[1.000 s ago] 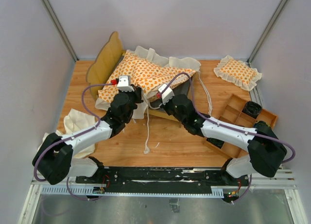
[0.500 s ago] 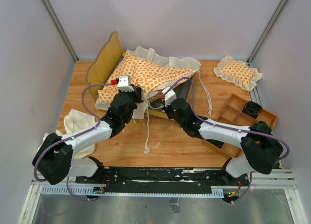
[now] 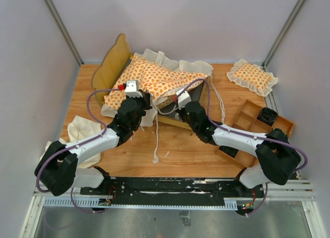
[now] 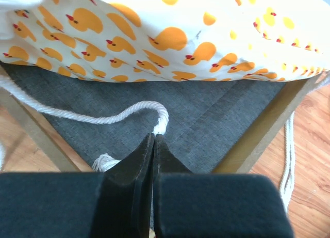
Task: Set up the pet bed
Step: Cross the ropes on the bed frame.
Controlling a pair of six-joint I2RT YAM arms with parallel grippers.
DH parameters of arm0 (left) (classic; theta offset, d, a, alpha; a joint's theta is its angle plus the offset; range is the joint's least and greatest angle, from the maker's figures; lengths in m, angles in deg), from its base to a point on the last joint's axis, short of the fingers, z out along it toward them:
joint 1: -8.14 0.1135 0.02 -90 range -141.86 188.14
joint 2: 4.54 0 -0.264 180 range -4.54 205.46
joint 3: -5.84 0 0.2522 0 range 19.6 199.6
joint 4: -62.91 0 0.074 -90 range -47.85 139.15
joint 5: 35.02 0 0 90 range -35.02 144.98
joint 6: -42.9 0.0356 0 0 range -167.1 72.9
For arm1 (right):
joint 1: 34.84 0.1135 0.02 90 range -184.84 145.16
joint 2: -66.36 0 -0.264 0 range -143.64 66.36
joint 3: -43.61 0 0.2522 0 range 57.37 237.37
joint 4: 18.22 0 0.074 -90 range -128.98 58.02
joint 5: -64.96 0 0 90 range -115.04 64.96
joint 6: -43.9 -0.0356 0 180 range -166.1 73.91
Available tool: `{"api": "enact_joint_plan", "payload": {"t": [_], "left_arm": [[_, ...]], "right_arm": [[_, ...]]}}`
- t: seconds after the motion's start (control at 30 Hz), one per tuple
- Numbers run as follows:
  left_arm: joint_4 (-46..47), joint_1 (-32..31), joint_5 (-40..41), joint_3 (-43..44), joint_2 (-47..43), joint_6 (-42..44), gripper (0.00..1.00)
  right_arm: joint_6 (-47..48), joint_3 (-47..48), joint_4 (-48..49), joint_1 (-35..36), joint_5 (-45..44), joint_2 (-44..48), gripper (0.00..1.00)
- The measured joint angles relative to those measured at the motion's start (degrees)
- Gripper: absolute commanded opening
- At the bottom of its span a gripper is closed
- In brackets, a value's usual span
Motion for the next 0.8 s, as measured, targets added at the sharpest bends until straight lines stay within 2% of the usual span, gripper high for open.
{"api": "enact_joint_plan", "payload": {"t": [0.37,0.53,0.8], "left_arm": [[0.0,0.0,0.02,0.0,0.7,-0.02,0.0],[0.02,0.0,0.15,0.0,1.05,0.0,0.0],[0.02,0.0,0.28,0.0,1.53,0.02,0.0]], "right_arm": [[-4.81,-1.16,0.04,0.0,8.83,0.02,0.0],[-7.23,1.95,-2.34,-0.46,15.28,0.17,0.0],[-13.84,5.66,-5.2,-11.17,22.69,-2.01,0.0]]}}
